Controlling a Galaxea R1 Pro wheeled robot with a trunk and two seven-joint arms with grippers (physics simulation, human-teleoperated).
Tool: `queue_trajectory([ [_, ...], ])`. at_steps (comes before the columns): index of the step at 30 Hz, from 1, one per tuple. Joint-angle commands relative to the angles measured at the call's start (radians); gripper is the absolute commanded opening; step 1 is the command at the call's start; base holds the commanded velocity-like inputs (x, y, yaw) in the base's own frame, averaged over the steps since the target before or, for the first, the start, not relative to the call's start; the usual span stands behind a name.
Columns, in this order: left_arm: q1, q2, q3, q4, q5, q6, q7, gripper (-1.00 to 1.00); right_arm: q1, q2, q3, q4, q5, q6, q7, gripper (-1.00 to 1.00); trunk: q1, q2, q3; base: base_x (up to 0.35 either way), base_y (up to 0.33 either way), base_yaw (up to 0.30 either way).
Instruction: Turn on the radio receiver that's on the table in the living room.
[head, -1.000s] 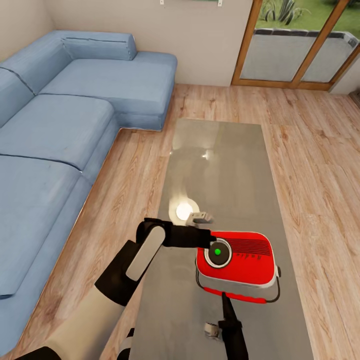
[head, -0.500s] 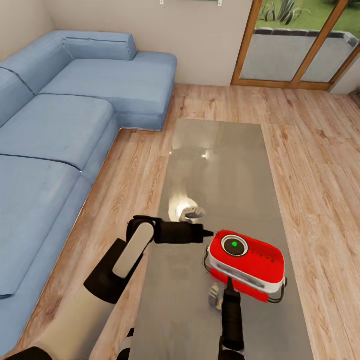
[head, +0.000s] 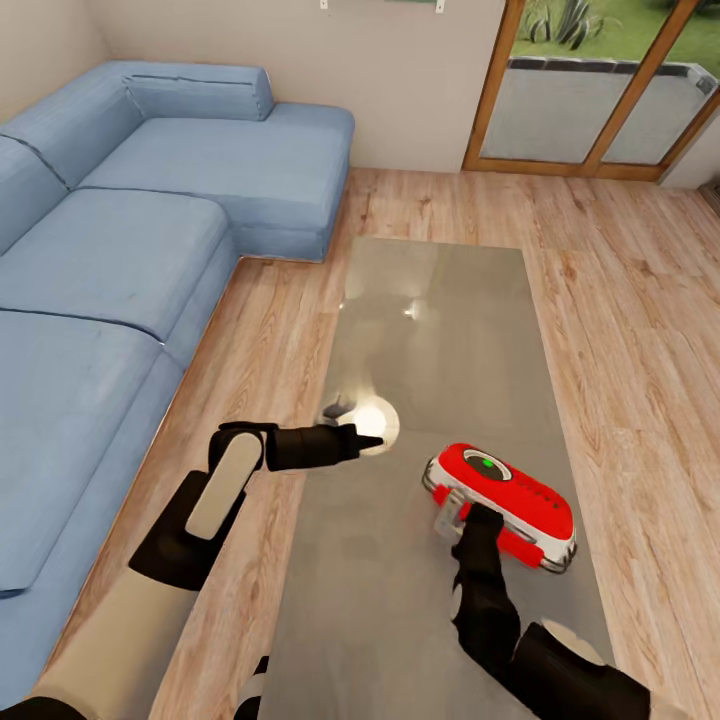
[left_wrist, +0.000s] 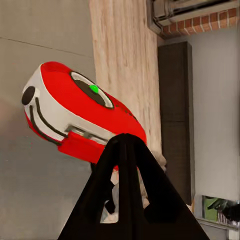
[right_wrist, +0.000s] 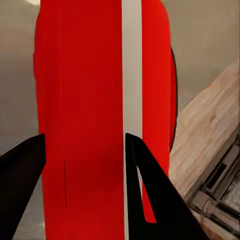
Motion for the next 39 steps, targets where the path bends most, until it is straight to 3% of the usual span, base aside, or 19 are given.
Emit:
queue_trajectory([
  [1,0.0,0.003,0.003,0.0,-0.002,0.0,-0.004,-1.0,-0.036,0.0,-0.025,-0.001,0.012,0.003,0.081,-1.0,0.0,0.0,0.0,0.0,0.0,0.0],
  [2,0.0,0.005,0.004,0.001,-0.006,0.0,-0.006,-1.0,-0.072,0.0,-0.06,-0.002,0.012,0.003,0.171,-1.0,0.0,0.0,0.0,0.0,0.0,0.0],
  [4,0.0,0.005,0.004,0.003,-0.01,-0.002,-0.008,-1.0,-0.125,0.0,-0.119,-0.004,0.014,0.003,0.283,-1.0,0.0,0.0,0.0,0.0,0.0,0.0],
  [7,0.0,0.005,0.001,0.004,-0.011,-0.004,-0.007,-1.0,-0.151,-0.001,-0.145,-0.042,0.015,0.003,0.332,-1.0,0.0,0.0,0.0,0.0,0.0,0.0],
  [31,0.0,0.005,0.002,0.009,-0.013,-0.005,-0.006,-1.0,-0.157,-0.003,-0.158,-0.06,0.015,0.003,0.349,-1.0,0.0,0.0,0.0,0.0,0.0,0.0],
  [35,0.0,0.005,0.001,0.009,-0.013,-0.005,-0.006,-1.0,-0.158,-0.003,-0.18,-0.059,0.008,0.003,0.365,-1.0,0.0,0.0,0.0,0.0,0.0,0.0],
  [39,0.0,0.005,0.001,0.009,-0.014,-0.005,-0.006,-1.0,-0.252,-0.029,-0.218,-0.051,0.004,0.003,0.606,-1.0,0.0,0.0,0.0,0.0,0.0,0.0],
])
